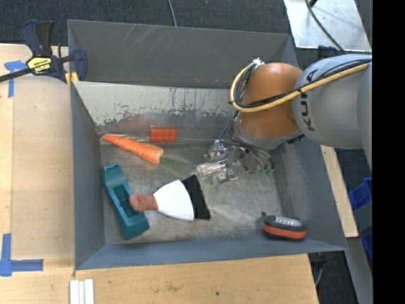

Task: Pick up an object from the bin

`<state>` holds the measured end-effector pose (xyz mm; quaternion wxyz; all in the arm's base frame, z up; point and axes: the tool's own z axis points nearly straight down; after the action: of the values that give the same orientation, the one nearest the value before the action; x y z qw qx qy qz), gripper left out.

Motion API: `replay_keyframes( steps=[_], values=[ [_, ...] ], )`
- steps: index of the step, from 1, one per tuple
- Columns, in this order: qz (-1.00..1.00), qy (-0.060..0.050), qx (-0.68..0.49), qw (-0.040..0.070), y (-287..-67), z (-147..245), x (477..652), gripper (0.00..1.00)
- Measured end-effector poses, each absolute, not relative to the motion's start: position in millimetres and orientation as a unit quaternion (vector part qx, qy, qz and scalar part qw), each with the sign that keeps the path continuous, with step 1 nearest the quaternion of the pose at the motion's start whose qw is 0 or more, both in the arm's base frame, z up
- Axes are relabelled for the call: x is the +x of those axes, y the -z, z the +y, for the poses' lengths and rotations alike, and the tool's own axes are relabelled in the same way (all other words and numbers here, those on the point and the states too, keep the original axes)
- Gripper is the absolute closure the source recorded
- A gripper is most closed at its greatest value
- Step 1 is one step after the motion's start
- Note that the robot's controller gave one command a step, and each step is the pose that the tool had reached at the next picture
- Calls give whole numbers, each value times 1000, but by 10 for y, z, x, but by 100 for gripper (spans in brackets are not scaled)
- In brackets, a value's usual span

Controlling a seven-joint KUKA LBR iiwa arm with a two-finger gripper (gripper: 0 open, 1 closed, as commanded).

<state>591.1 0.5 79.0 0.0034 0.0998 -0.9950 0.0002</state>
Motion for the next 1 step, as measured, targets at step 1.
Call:
replay_keyframes(
  steps=[1],
  values=[
    [-995, 0, 100, 3, -791, 5, 5914, 100]
  ],
)
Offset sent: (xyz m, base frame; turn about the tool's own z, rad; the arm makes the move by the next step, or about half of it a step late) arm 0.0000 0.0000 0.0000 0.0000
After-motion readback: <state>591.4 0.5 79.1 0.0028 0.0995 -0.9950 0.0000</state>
